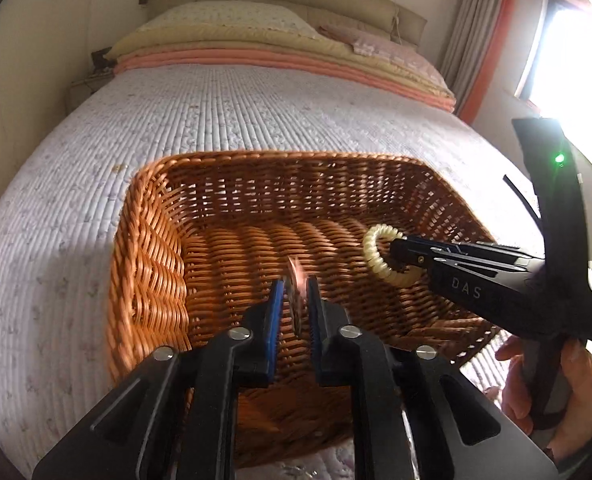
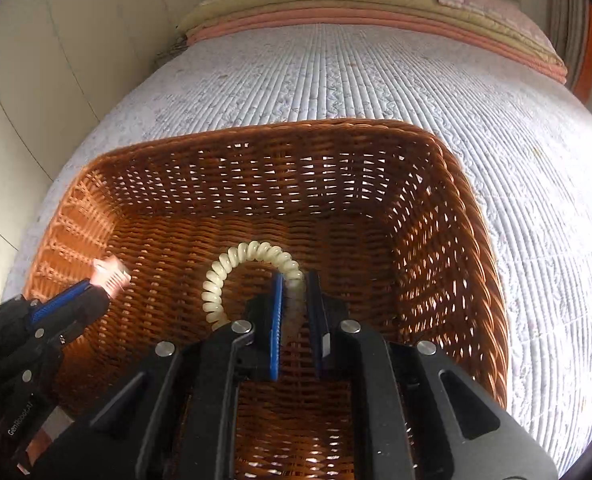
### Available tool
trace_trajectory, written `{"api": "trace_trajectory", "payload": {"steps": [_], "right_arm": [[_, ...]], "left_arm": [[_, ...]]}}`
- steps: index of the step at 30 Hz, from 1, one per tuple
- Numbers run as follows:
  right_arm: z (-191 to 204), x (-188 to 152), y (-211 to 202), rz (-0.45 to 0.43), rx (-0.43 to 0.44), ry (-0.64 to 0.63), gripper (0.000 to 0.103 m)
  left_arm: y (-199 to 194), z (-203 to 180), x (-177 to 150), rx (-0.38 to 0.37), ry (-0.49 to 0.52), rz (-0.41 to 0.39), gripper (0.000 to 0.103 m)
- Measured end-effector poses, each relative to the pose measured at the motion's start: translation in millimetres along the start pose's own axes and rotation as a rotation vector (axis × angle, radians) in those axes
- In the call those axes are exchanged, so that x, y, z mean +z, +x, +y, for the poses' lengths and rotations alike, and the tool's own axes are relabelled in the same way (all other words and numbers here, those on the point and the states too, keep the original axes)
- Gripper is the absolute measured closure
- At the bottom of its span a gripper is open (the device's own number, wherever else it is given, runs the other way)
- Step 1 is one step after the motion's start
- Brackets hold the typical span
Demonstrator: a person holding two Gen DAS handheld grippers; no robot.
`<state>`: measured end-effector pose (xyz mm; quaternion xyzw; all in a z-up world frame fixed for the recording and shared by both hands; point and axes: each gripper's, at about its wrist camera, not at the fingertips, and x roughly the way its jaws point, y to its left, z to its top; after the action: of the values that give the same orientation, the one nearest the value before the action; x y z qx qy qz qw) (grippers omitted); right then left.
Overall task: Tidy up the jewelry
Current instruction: 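Carry both items over the wicker basket and open both tools to drop them, then grasp the black watch with the left tool while the right tool grasps the light blue hair clip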
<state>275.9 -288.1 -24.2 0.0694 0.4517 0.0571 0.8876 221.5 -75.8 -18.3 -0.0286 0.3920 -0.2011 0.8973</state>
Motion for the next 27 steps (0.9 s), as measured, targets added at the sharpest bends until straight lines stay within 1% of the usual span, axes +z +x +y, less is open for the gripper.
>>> {"api": "trace_trajectory", "payload": {"steps": [1,4,6,8,9,10,11,12,14,16,19,21,24,27], "right_arm": [[-2,-1,-5,-0.005,0.011,0.003,0.091],[-3,-5,-29,-0.037,0.029,0.009,0.086],[-4,-11,-48,-0.062,0.051,0.011,0.086],[-2,-19,-72,-0.093,0.068,0.008,0.084],[-1,-24,-90,-0.119,0.077,0.005,0.079],[0,-29,-105,-0.143,0.082,0.003,0.070],[2,-35,-116,-0.161,0.085,0.001,0.066],[3,-43,-132,-0.188,0.090,-0.003,0.057],[6,-60,-160,-0.229,0.104,-0.024,0.057],[10,-71,-185,-0.260,0.101,-0.038,0.057],[14,-98,-209,-0.303,0.086,-0.068,0.057],[15,-114,-218,-0.320,0.067,-0.080,0.057],[14,-137,-216,-0.319,0.056,-0.075,0.057],[3,-156,-205,-0.280,0.072,-0.042,0.057]], "left_arm": [[-9,-1,-1,-0.005,0.001,-0.019,0.073],[-36,-4,-5,-0.027,0.003,-0.062,0.073],[-60,-6,-8,-0.047,-0.002,-0.096,0.071],[-85,-10,-12,-0.061,-0.004,-0.135,0.066],[-104,-12,-15,-0.069,-0.001,-0.165,0.065],[-117,-15,-16,-0.073,0.003,-0.185,0.063],[-130,-18,-18,-0.078,0.008,-0.203,0.062],[-148,-22,-23,-0.084,0.013,-0.228,0.061],[-173,-28,-29,-0.092,0.021,-0.258,0.058],[-198,-33,-39,-0.101,0.035,-0.291,0.057],[-227,-41,-58,-0.118,0.051,-0.322,0.054],[-238,-45,-72,-0.125,0.059,-0.328,0.051],[-241,-48,-92,-0.124,0.065,-0.313,0.048],[-227,-47,-117,-0.109,0.051,-0.263,0.048]]}}
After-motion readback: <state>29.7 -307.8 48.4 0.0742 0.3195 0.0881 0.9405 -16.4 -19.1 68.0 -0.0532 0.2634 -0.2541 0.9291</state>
